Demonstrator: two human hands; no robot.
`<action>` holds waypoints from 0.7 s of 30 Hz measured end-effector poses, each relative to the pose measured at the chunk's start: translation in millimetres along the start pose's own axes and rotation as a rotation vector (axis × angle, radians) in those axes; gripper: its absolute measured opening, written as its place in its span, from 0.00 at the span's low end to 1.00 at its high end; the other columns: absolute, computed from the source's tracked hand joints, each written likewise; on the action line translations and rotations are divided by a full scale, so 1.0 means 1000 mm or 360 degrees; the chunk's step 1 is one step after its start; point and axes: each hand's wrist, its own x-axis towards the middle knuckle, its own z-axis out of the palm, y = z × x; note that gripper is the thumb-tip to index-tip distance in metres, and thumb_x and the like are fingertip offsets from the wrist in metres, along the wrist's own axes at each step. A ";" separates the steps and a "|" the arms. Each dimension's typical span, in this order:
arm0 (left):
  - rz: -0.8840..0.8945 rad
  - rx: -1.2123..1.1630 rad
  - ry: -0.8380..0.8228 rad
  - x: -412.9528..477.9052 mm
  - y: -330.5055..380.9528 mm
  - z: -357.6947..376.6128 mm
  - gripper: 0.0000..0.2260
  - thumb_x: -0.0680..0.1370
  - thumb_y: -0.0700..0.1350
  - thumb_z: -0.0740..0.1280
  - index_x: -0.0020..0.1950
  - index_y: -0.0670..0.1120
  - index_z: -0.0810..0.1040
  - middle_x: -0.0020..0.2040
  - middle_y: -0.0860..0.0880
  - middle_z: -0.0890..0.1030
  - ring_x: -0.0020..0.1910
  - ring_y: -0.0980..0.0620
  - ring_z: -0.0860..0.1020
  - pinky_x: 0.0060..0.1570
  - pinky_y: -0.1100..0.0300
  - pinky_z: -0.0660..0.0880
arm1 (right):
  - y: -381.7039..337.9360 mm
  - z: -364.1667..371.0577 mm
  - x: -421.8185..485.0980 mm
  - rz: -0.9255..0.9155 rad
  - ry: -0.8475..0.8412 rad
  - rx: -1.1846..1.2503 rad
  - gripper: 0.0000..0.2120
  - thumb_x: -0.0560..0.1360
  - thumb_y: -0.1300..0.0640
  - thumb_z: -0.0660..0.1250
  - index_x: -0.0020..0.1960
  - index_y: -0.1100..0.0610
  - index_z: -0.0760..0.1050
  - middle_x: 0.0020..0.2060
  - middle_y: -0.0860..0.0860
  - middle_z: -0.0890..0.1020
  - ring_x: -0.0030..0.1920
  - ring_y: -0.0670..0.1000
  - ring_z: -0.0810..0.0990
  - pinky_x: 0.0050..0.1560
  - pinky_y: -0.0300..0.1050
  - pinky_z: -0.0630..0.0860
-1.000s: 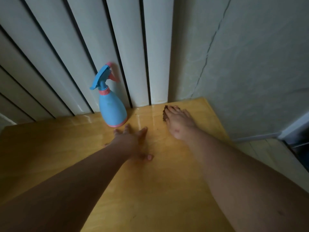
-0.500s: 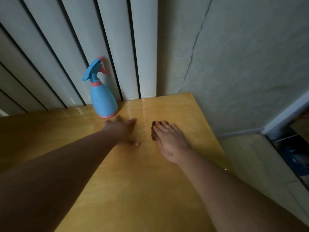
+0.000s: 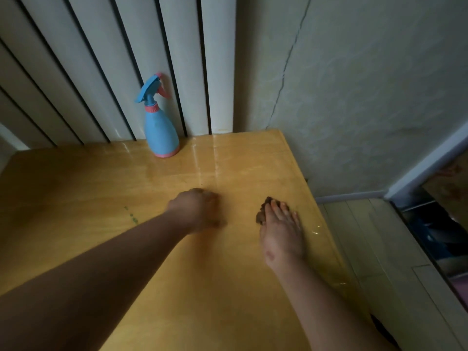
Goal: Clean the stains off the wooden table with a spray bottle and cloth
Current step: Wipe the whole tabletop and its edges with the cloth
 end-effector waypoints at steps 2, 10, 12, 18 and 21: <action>0.0067 -0.0058 0.0044 -0.014 0.012 0.014 0.35 0.71 0.65 0.70 0.75 0.60 0.63 0.75 0.52 0.66 0.72 0.47 0.67 0.67 0.47 0.70 | -0.001 0.005 -0.018 -0.0109 -0.0003 0.0030 0.24 0.83 0.52 0.49 0.78 0.52 0.54 0.78 0.46 0.55 0.78 0.48 0.48 0.76 0.48 0.39; 0.0037 -0.1394 0.0114 -0.056 0.038 0.026 0.23 0.80 0.40 0.65 0.73 0.56 0.70 0.70 0.49 0.72 0.65 0.52 0.73 0.58 0.64 0.69 | -0.018 -0.031 -0.031 0.0969 0.0178 0.2244 0.14 0.82 0.51 0.58 0.64 0.50 0.75 0.55 0.51 0.79 0.56 0.55 0.79 0.59 0.50 0.74; 0.0040 -0.1777 -0.0046 -0.062 0.042 0.027 0.25 0.79 0.42 0.68 0.74 0.58 0.68 0.70 0.49 0.71 0.65 0.52 0.72 0.60 0.61 0.71 | -0.019 -0.033 -0.029 0.1256 -0.0004 0.2940 0.17 0.80 0.50 0.62 0.66 0.53 0.74 0.58 0.55 0.80 0.57 0.57 0.79 0.62 0.55 0.73; -0.0034 -0.2425 -0.0307 -0.067 0.046 0.025 0.21 0.75 0.42 0.74 0.66 0.53 0.74 0.57 0.45 0.82 0.52 0.47 0.83 0.45 0.50 0.82 | -0.041 -0.045 -0.027 0.1007 -0.0430 0.3198 0.20 0.81 0.48 0.56 0.61 0.61 0.77 0.53 0.63 0.82 0.54 0.63 0.82 0.56 0.58 0.76; -0.0268 -0.2402 -0.0004 -0.058 0.025 0.015 0.10 0.76 0.33 0.70 0.53 0.45 0.76 0.50 0.37 0.83 0.43 0.43 0.82 0.46 0.43 0.81 | -0.062 -0.051 -0.017 0.0831 -0.0187 0.2789 0.09 0.80 0.57 0.61 0.55 0.58 0.79 0.46 0.58 0.85 0.45 0.56 0.85 0.44 0.48 0.79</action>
